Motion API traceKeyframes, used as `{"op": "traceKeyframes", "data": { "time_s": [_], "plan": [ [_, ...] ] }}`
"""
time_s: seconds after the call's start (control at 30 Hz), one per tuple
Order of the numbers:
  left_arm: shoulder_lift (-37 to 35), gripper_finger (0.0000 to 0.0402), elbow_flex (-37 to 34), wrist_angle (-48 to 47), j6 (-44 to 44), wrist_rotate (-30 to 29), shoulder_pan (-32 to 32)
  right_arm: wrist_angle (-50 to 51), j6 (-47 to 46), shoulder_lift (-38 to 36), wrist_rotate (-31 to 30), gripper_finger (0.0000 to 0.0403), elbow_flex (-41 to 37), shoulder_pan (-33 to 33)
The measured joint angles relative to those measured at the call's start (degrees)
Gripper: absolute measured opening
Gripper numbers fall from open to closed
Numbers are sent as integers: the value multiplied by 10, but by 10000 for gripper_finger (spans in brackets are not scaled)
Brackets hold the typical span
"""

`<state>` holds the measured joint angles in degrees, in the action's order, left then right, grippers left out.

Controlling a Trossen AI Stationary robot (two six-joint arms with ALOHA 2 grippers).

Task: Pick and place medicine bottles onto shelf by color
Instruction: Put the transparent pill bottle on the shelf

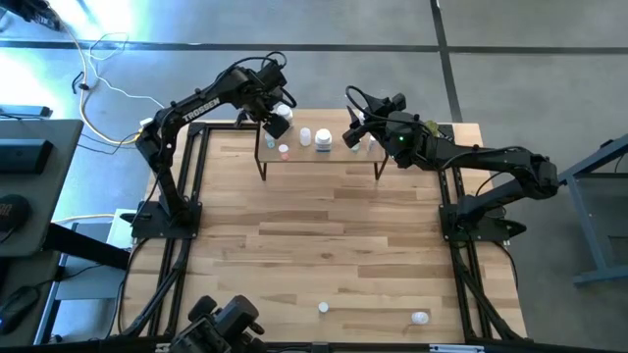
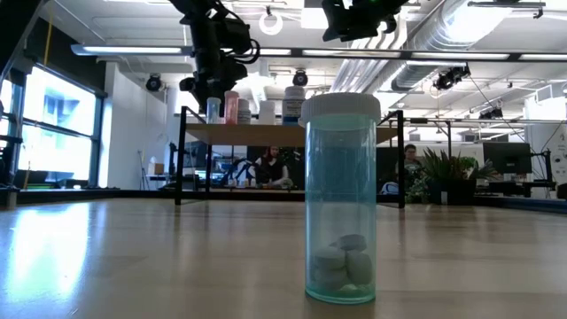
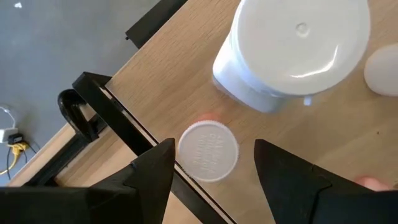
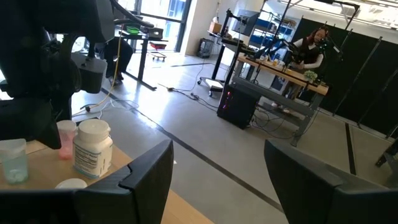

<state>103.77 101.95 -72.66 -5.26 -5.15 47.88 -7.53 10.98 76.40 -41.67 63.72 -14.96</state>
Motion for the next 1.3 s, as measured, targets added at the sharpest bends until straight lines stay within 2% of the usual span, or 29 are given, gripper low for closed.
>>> {"op": "traceKeyframes", "data": {
  "time_s": [0.7, 1.1, 1.3],
  "plan": [
    [-4, 211, 2, -1, 42, -2, 1, 0, 0, 0, -32, 244, 0, 0],
    [-12, 211, 91, -60, 50, -2, 2, 0, 0, 0, -55, 244, 0, 0],
    [-28, 211, 115, -60, 50, 10, -1, 0, -6, 0, -57, 244, 0, 8]
  ]
}}
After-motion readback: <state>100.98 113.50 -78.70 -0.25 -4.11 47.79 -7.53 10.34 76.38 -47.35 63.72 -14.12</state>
